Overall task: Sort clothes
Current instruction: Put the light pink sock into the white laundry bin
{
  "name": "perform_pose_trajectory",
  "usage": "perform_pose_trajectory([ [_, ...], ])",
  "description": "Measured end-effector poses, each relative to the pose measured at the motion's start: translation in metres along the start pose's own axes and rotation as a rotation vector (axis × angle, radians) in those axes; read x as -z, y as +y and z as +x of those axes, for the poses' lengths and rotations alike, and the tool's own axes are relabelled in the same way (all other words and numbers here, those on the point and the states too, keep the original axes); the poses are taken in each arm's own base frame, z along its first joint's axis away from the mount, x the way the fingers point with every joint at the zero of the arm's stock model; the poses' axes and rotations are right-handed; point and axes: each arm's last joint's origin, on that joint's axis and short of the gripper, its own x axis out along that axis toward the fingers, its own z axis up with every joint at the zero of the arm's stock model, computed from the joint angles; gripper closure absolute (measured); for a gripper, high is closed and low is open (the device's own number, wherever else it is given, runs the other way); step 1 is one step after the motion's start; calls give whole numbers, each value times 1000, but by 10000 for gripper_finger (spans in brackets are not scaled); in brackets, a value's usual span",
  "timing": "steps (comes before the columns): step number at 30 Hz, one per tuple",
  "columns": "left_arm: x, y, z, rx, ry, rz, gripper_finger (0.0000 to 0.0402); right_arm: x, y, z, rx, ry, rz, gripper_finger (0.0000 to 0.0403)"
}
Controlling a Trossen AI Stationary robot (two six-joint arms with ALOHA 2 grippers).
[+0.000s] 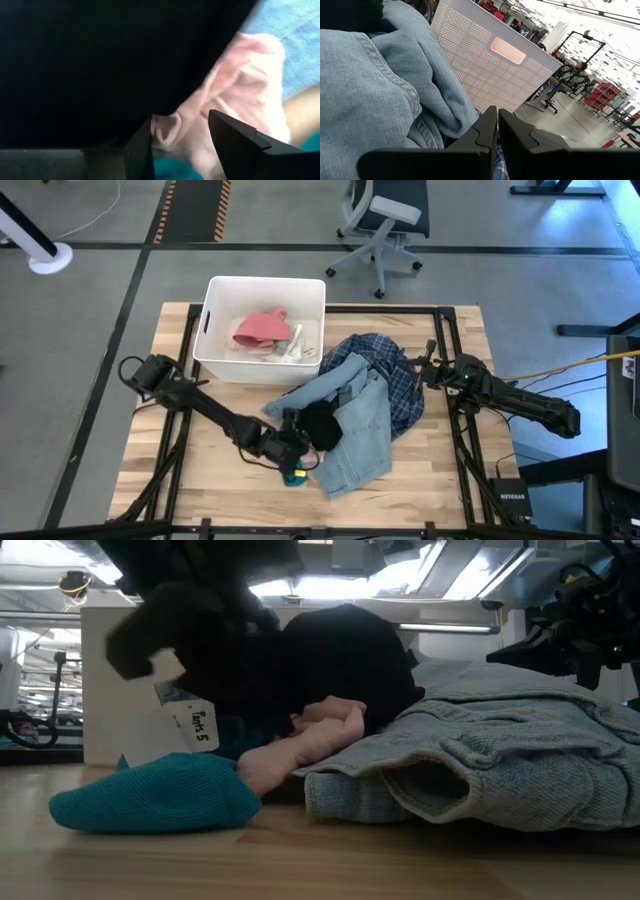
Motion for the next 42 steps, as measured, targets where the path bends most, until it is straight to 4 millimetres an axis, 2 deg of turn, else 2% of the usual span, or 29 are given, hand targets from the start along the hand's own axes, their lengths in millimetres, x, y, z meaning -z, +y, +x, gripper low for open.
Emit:
perform_pose_trajectory([
  [5, 0, 3, 12, 69, 5, -32, 206, 0, 0, 0, -1, 0, 0, 368],
  [13, 8, -4, 28, 70, 35, -16, 216, 0, 0, 0, -1, 0, 0, 368],
  [19, 7, -3, 28, 56, 31, -6, 281, 0, 0, 0, 0, 0, 0, 368],
  [26, 5, -13, 20, 81, 16, 44, 368, 0, 0, 0, 0, 0, 0, 368],
  [29, -2, -17, 10, 112, -16, 67, 393, 0, 0, 0, 0, 1, 0, 368],
  [34, -24, -12, -23, 156, -127, 63, 396, 0, 0, 0, 0, 0, 0, 368],
  [38, -39, 1, -55, 168, -229, 74, 396, 0, 0, 0, 0, 0, 0, 368],
  [42, -50, 21, -88, 166, -328, 50, 395, 0, 0, 0, 0, 0, 0, 368],
])
